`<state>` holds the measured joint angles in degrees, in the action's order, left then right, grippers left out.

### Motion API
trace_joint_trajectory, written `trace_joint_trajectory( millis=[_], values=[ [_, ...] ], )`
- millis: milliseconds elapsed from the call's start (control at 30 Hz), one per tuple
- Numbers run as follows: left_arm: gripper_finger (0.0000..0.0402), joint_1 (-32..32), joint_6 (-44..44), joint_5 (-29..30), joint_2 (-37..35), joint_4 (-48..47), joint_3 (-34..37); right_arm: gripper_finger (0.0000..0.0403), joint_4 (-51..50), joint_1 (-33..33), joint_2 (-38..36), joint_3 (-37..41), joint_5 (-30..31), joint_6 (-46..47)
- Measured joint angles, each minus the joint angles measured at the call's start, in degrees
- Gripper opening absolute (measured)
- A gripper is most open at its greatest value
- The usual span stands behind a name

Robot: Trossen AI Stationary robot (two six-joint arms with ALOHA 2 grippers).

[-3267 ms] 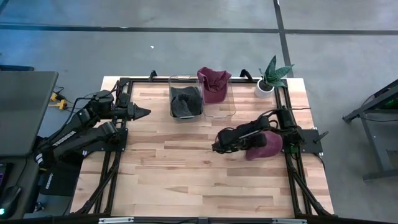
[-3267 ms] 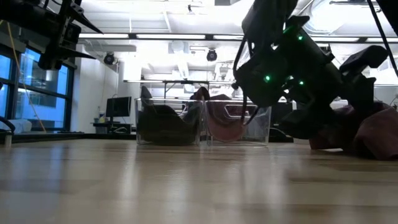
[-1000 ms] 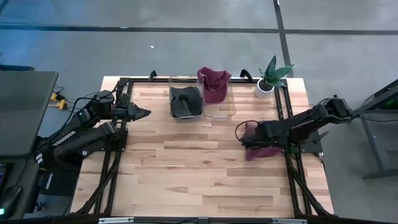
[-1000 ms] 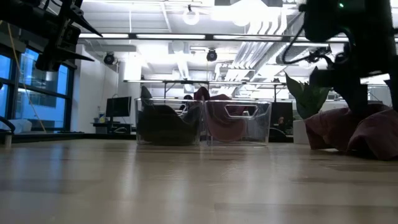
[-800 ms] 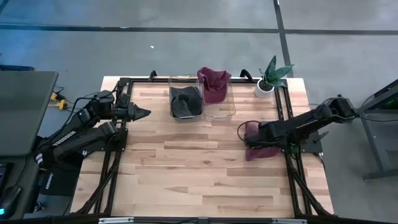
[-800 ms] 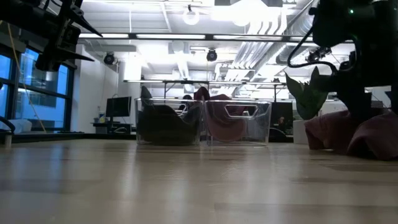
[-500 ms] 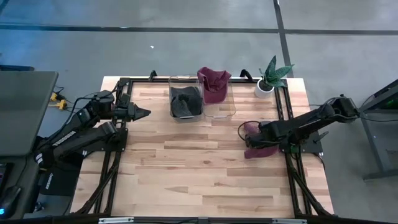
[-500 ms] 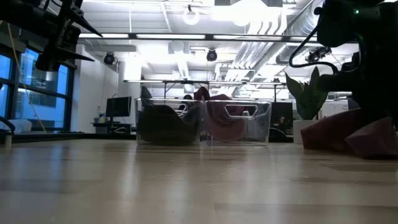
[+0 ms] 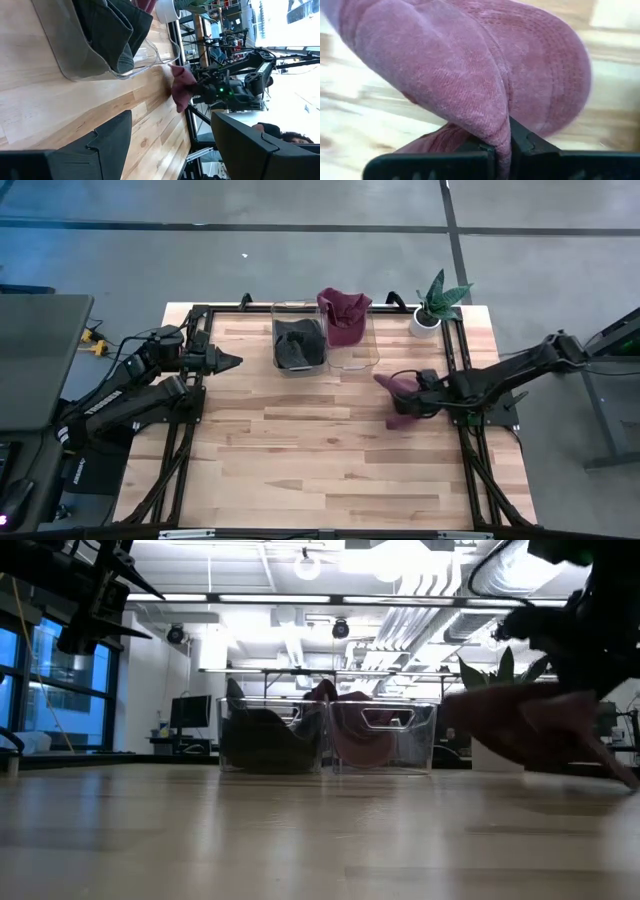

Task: Pick & Place hat
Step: Put the red cap into the right transparent bin

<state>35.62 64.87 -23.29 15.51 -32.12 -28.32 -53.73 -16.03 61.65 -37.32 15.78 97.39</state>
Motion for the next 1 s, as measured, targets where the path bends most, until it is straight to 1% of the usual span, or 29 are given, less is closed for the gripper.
trace_joint_trajectory(
  millis=[233, 567, 1000],
  values=[
    [0.0264, 0.0, -0.01, 0.59, 0.0, 0.02, 0.02, 0.0002, 2.62, -1.4, -5.42, -0.02, 3.8, -5.15],
    [0.0264, 0.0, 0.02, 1.05, 0.0, 0.22, 0.03, 0.0001, 7.67, -1.4, -12.01, -0.09, 5.06, -13.18],
    [0.0264, 0.0, 0.01, 1.05, 0.0, 0.22, 0.04, 0.0, 17.3, -1.4, -17.63, -0.11, 8.06, -23.92]
  ],
)
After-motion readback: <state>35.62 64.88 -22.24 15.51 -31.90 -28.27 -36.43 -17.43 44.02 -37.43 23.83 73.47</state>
